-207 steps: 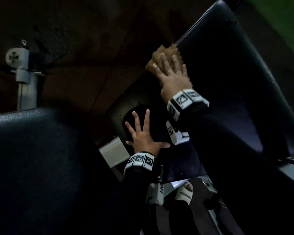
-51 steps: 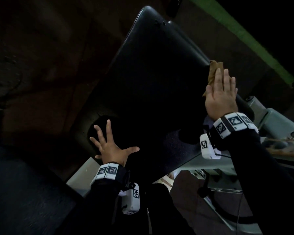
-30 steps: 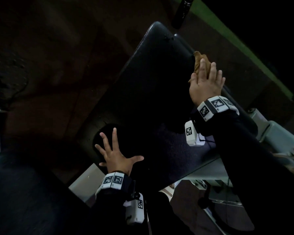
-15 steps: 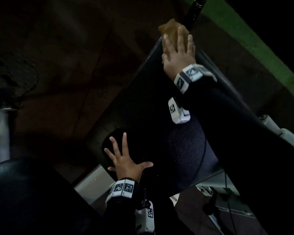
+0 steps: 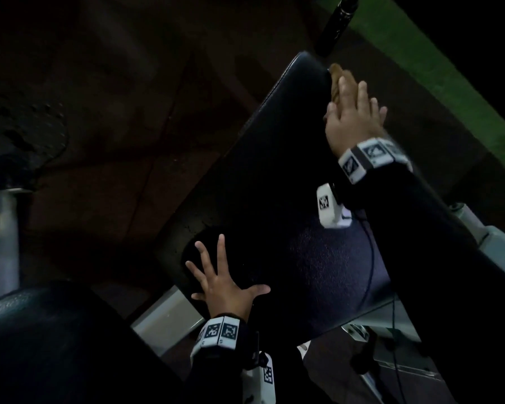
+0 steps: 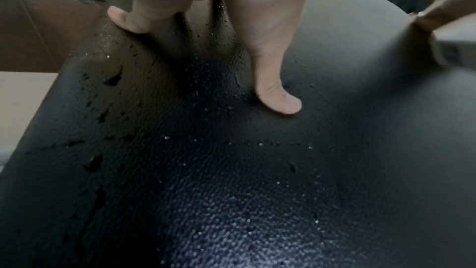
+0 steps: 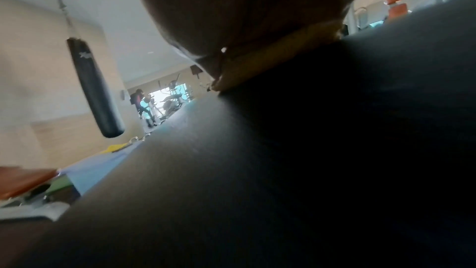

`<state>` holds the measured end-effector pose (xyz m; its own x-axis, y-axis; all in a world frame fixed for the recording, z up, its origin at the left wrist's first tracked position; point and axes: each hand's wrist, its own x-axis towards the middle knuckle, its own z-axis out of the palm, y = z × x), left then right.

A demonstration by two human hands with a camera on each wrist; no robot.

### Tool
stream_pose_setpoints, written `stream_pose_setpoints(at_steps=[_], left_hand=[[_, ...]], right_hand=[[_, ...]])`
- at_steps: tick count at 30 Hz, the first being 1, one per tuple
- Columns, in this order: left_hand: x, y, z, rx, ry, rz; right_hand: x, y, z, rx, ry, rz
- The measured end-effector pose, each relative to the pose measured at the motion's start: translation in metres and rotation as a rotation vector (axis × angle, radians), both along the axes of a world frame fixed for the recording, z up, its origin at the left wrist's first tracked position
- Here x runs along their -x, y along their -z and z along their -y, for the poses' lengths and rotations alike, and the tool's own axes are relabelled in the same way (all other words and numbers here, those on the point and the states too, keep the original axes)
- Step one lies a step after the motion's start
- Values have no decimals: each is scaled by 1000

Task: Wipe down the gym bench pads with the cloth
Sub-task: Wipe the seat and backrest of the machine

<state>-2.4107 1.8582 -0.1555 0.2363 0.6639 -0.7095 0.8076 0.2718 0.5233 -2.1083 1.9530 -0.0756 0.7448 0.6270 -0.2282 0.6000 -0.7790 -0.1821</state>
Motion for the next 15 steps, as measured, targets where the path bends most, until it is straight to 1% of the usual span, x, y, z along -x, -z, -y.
stream_pose_setpoints(at_steps=[3,6,8,10,12,15], left_hand=[[0,0,0,4,-3,2],[0,0,0,7,-12,5],[0,0,0,5,-15,3],[1,1,0,5,-9,4],[1,1,0,10,-9,8],[1,2,0,8,-15,13]], right_hand=[[-2,-3,-41,-3,16,-50],[9,-3,-59,13,-118,-36],[16,-2,-52,29,-250,-8],[21,0,-34,38,-333,22],[23,1,-11,51,-334,61],[21,1,12,52,-239,84]])
